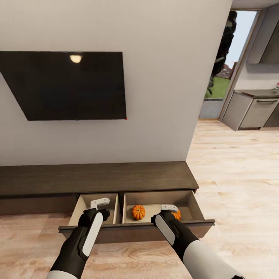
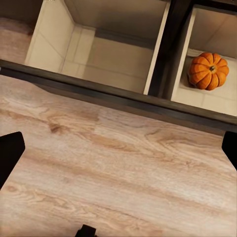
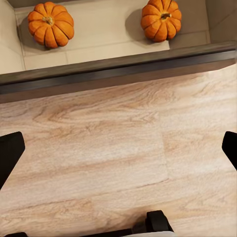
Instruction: Place each of the two pumpkins and all three candles from the living room inside a cabinet in the living room (use any cabinet), then make sure every cabinet is closed, and position the cauldron so it is next to a table in the living room.
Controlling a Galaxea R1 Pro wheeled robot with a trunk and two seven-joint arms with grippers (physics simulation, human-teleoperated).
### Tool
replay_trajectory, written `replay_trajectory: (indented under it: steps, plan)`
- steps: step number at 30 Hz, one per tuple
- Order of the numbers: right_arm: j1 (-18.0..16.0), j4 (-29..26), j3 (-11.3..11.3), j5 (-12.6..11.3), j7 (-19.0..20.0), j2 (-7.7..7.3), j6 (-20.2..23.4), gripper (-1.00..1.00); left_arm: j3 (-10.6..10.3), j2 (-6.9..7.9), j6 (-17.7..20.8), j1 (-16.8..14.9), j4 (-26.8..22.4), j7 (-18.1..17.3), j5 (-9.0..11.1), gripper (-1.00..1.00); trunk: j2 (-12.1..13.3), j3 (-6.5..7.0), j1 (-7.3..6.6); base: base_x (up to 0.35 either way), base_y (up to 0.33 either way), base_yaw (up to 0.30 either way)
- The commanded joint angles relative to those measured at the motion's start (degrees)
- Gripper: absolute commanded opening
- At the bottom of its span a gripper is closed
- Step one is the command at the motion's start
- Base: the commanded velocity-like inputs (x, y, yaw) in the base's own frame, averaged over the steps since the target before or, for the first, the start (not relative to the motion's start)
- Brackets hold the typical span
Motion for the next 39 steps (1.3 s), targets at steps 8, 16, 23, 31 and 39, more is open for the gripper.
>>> replay_trajectory:
  steps: [8,16,23,31,39]
  plan:
    - [0.0,0.0,0.1,0.0,0.0,0.0,0.0,1.0,0.4,0.08,-0.1,0.0,-0.1,-0.2,0.0,1.0,0.0,0.0,0.0,-0.01,0.034,0.0]
    - [0.0,0.0,0.1,0.1,0.0,0.0,0.0,1.0,0.6,0.09,0.0,0.0,-0.1,-0.2,0.0,1.0,0.0,0.0,0.0,-0.122,0.176,0.0]
    - [0.0,0.0,0.1,0.2,0.0,0.08,0.0,1.0,0.5,0.09,-0.1,0.0,-0.1,-0.2,0.0,1.0,0.0,0.0,0.0,-0.092,0.069,0.0]
    - [0.0,0.0,0.1,0.3,0.0,0.09,0.0,1.0,1.3,0.26,-0.1,0.0,-0.1,-0.5,0.0,1.0,0.0,0.0,0.0,-0.212,0.203,0.0]
    - [0.0,0.0,0.2,0.2,0.0,0.15,0.0,1.0,2.5,0.26,-0.1,0.0,-0.1,-0.5,0.0,1.0,0.0,0.0,0.0,-0.126,0.266,0.0]
